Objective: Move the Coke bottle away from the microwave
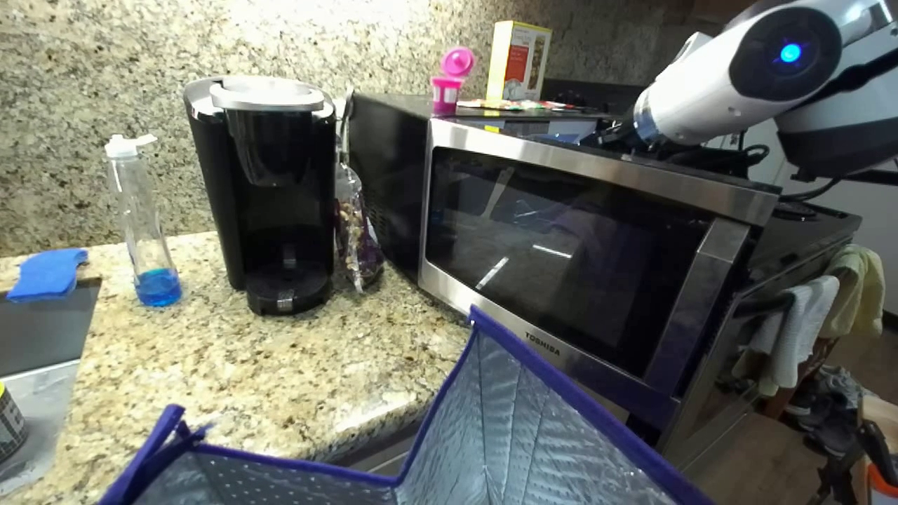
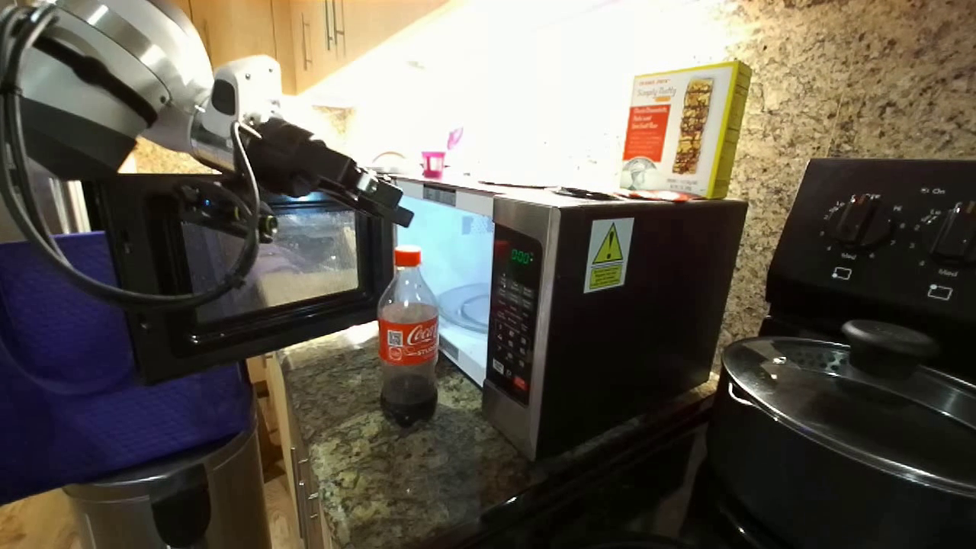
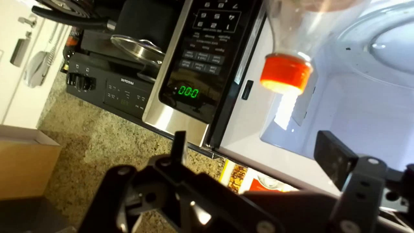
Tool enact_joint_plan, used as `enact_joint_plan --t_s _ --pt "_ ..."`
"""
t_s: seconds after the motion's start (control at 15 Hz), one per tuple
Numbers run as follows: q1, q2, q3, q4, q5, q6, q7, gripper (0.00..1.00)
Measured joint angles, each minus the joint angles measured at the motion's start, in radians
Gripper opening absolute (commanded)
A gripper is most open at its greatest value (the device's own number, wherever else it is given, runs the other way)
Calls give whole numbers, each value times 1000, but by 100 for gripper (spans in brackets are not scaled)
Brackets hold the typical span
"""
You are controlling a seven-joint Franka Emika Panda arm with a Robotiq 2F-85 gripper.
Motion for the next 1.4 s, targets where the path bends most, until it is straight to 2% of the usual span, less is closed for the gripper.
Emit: enact_joint_plan --t_s 0.2,0.47,0.53,0.67,0.87,0.93,1.07,1.4 --pt "0 -108 -6 -65 57 34 -209 100" --pt "1 -259 -65 -144 143 210 -483 100" --pt "1 -294 -73 -162 160 218 -555 100" --pt "1 -345 -75 -184 171 217 -621 100" --pt "1 -364 -75 -196 171 217 -633 100" --pt "1 -364 -64 -194 194 183 -641 100" --pt "26 -374 -28 -181 326 40 -718 100" --pt "307 -454 -77 -53 739 -351 -1050 100"
